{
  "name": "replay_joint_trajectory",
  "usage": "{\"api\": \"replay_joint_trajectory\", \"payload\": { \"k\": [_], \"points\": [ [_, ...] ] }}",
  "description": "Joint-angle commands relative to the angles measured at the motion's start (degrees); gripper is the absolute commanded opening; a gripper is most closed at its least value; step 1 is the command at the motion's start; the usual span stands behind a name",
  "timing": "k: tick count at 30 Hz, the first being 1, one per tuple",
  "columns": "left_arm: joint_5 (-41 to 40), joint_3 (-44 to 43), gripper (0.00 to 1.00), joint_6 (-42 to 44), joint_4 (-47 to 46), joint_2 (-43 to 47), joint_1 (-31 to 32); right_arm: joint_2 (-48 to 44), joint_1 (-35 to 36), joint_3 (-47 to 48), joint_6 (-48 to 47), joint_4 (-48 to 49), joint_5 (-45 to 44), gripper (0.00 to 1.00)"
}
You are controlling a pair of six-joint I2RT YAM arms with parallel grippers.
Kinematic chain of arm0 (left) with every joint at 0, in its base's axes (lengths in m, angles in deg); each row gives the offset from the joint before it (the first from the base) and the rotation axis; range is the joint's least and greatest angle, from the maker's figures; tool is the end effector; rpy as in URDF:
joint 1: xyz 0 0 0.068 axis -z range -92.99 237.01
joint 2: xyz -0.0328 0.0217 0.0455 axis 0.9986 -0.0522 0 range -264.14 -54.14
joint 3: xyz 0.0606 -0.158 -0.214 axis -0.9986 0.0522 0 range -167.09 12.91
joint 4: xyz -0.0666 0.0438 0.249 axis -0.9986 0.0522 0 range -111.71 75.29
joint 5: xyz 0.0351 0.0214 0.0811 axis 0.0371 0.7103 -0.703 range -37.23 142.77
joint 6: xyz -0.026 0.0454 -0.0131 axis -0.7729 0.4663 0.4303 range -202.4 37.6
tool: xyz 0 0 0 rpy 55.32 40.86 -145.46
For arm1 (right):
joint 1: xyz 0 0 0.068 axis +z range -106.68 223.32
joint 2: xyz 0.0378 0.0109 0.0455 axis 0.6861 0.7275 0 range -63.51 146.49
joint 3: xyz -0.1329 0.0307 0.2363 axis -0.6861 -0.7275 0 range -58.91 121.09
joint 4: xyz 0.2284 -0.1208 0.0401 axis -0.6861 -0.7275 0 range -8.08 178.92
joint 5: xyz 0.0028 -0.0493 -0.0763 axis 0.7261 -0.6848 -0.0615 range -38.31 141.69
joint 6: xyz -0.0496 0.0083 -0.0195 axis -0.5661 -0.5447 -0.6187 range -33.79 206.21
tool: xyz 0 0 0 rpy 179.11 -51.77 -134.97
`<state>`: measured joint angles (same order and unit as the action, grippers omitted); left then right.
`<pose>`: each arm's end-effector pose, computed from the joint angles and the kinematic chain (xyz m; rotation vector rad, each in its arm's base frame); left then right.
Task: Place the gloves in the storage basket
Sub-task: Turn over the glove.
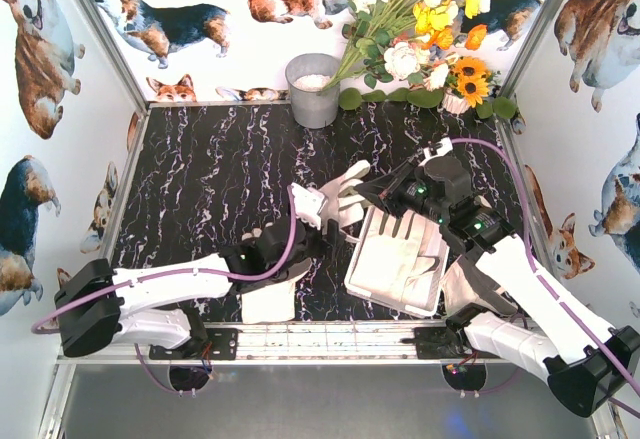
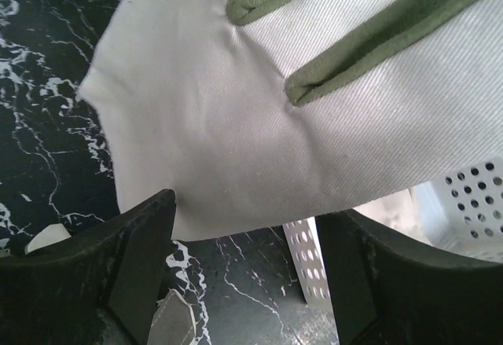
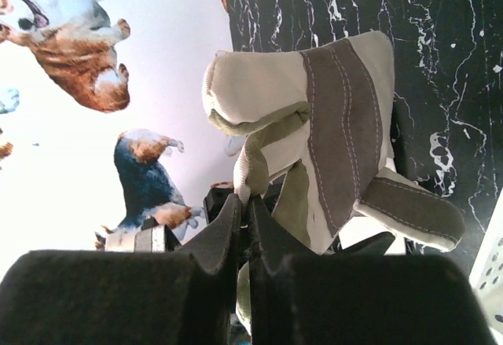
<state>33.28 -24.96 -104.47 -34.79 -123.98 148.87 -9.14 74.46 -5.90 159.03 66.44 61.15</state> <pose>0.1379 -0.2328 0.2477 0.4328 1.8894 -0.6737 0.1789 0.1147 0.3381 0.6837 2.1348 1.2625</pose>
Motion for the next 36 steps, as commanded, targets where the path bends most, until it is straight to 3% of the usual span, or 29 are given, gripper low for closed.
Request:
{"api": "replay_joint_trajectory", "payload": {
  "k": [1,7,11,14,17,22,25,27,29,32,36],
  "points": [
    [-11.4,-0.5,0.68,1.5,-5.7,-0.5,2.5,-1.1,0.3,0.4,5.9,5.0,-2.1,0.00],
    [-26.1,-2.5,0.78,5.5,-9.0,-3.5,7.7,-0.7,0.3,0.3,7.4,4.8,-2.9,0.00],
    [-29.0,-7.0,0.79,8.2,-9.4,-7.0,9.0,-0.1,0.5,0.0,7.8,4.5,-2.2,0.00],
    [-35.9,-8.9,0.77,7.4,-8.2,-9.0,9.9,0.0,0.6,-0.3,8.0,4.6,-1.8,0.00],
    [-39.7,-9.1,0.62,6.0,-8.0,-9.4,9.9,-0.2,0.7,-0.6,7.7,4.2,-2.1,0.00],
    [-36.0,-9.2,0.15,6.6,-7.5,-9.1,9.9,-0.4,0.7,-1.1,5.9,4.5,-3.1,0.00],
    [-34.7,-9.1,0.00,4.7,-4.1,-7.5,9.9,-0.5,0.7,-0.5,2.1,4.4,-4.3,0.00],
    [-33.3,-8.4,0.00,2.9,-1.5,-5.8,9.7,-0.6,0.7,0.6,-2.2,2.9,-5.1,0.13],
    [-29.8,-7.5,0.00,0.1,1.5,-3.3,8.4,-0.5,0.7,2.3,-7.3,1.1,-5.9,0.35],
    [-19.9,-6.5,0.00,-2.7,4.7,1.1,4.3,-0.5,0.5,5.4,-15.8,-1.6,-6.8,0.60],
    [-2.7,-6.4,0.00,-7.3,10.1,5.4,-4.4,-1.3,0.3,9.3,-27.6,-6.5,-7.1,0.81]
  ]
}}
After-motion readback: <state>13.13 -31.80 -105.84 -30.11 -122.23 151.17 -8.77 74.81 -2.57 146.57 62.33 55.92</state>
